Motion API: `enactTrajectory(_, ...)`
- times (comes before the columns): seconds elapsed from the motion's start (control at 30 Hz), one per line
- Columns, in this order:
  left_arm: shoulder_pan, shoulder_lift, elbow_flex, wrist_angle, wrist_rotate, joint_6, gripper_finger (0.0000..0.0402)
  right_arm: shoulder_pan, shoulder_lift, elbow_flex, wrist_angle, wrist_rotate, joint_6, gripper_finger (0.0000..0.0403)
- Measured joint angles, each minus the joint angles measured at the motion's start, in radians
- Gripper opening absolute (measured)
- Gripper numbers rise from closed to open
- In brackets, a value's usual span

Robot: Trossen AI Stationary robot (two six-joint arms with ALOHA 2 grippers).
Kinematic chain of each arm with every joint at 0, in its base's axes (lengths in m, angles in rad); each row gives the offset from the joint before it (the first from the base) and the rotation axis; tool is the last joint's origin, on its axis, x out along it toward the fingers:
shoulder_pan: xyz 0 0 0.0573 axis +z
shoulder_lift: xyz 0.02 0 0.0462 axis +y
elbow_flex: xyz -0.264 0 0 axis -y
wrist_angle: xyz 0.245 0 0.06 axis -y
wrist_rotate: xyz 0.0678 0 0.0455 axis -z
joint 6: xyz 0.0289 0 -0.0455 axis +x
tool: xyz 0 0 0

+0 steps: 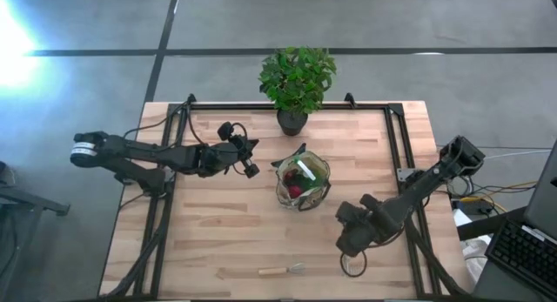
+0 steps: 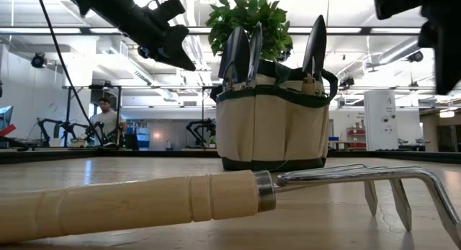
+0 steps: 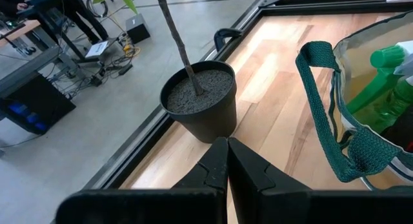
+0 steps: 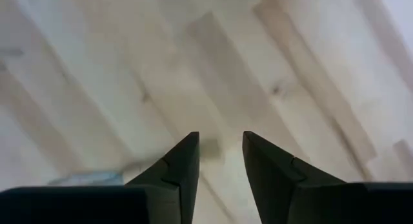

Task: Pick & Place Garden tools in Gardening bag
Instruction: Adjust the gardening bag on the table

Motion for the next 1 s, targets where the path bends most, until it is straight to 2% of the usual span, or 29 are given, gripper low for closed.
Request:
enactTrajectory(0.17,0.0,0.0,0.0,-0.007,0.015,-0.035,0.0012,0.009,-0.021,0.0,-0.022,-0.038,0.003,0.0095)
enactTrajectory(0.27,0.0,0.0,0.0,-0.01,0.094,-0.047,0.0012,0.008,-0.021,0.0,-0.073,-0.023,0.004,0.0088)
enactTrajectory(0.4,0.0,0.013,0.0,-0.012,0.205,-0.048,0.0012,0.006,-0.018,-0.006,-0.145,0.055,0.003,0.0079)
enactTrajectory(0.57,-0.002,0.044,0.0,-0.063,0.307,-0.054,0.0016,-0.012,-0.02,-0.023,-0.185,0.073,-0.008,0.007)
enactTrajectory(0.73,-0.007,0.079,0.0,-0.118,0.403,-0.03,0.006,-0.013,-0.02,-0.036,-0.214,0.074,-0.008,0.0069)
enactTrajectory(0.9,-0.03,0.116,0.001,-0.116,0.536,0.131,0.0124,-0.013,-0.02,-0.045,-0.242,0.078,-0.005,0.0073)
enactTrajectory(1.0,-0.056,0.136,0.002,-0.114,0.568,0.212,0.0153,-0.013,-0.02,-0.049,-0.25,0.097,-0.005,0.007)
